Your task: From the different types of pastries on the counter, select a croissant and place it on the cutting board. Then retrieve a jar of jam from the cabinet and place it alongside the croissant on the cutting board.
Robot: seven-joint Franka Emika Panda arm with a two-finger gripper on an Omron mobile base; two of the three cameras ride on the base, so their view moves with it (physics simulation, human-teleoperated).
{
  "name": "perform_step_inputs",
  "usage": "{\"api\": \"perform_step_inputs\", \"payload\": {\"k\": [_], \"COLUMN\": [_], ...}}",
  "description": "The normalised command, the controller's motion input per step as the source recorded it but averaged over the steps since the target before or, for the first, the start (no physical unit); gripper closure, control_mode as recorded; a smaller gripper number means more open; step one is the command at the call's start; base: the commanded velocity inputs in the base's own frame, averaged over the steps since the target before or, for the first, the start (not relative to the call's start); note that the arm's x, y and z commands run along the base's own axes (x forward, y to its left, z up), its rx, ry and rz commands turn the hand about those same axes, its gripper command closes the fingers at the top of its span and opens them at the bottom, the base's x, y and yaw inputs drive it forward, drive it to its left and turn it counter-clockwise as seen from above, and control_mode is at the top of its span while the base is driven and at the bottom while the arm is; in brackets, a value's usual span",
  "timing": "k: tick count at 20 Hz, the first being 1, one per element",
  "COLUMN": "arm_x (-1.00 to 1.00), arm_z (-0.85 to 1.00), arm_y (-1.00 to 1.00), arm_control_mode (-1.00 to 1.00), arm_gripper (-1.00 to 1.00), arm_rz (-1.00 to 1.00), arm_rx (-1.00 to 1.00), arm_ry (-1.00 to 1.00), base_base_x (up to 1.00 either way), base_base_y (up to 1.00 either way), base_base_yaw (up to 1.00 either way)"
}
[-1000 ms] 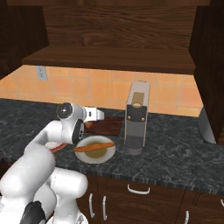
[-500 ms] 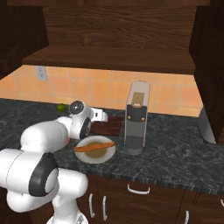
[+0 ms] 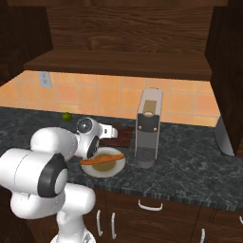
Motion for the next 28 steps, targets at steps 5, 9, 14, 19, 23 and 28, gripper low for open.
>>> {"api": "perform_step_inputs", "payload": {"k": [5, 9, 14, 19, 23, 28], "arm_x": [0.24, 0.39, 0.17, 0.14, 0.49, 0.46], "arm_z": [-0.16, -0.16, -0.37, -0.67, -0.25, -0.10], "arm_y": [0.00, 0.00, 0.00, 0.00, 0.00, 0.00], "arm_control_mode": [-1.00, -1.00, -1.00, -1.00, -1.00, -1.00], "arm_gripper": [1.00, 1.00, 1.00, 1.00, 1.00, 1.00], "arm_rz": [0.00, 0.00, 0.00, 0.00, 0.00, 0.00], "arm_rx": [0.00, 0.00, 0.00, 0.00, 0.00, 0.00], "arm_ry": [-0.05, -0.01, -0.01, -0.01, 0.00, -0.02], "base_base_x": [0.00, 0.00, 0.00, 0.00, 0.00, 0.00], "base_base_y": [0.00, 0.00, 0.00, 0.00, 0.00, 0.00], "base_base_yaw": [0.00, 0.00, 0.00, 0.00, 0.00, 0.00]}}
